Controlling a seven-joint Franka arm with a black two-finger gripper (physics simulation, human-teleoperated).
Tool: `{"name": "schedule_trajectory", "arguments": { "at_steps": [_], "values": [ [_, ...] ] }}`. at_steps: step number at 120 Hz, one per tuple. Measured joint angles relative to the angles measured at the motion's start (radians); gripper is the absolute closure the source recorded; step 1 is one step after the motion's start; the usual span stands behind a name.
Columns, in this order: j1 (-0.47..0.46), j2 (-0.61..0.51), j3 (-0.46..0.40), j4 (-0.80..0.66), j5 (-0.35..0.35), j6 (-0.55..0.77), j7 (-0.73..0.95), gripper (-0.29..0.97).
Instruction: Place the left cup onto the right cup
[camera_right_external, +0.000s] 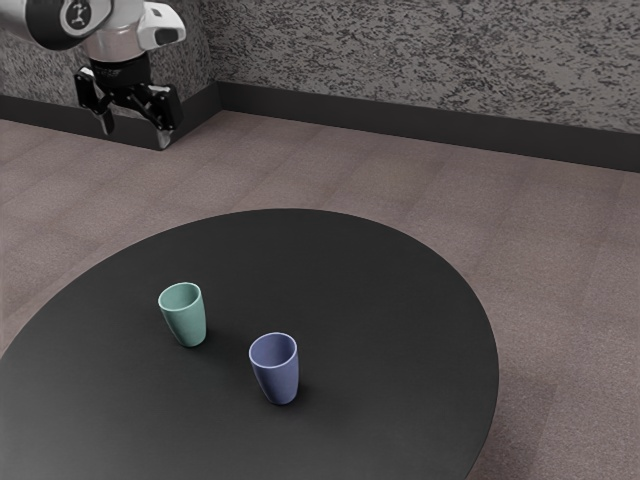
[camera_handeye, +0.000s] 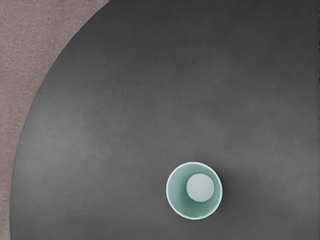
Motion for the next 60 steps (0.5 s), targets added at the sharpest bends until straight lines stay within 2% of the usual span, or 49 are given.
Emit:
{"name": "schedule_trajectory", "arguments": {
  "at_steps": [60],
  "values": [
    [0.002, -0.003, 0.0, -0.041, -0.013, 0.022, 0.025, 0.0]
  ]
}}
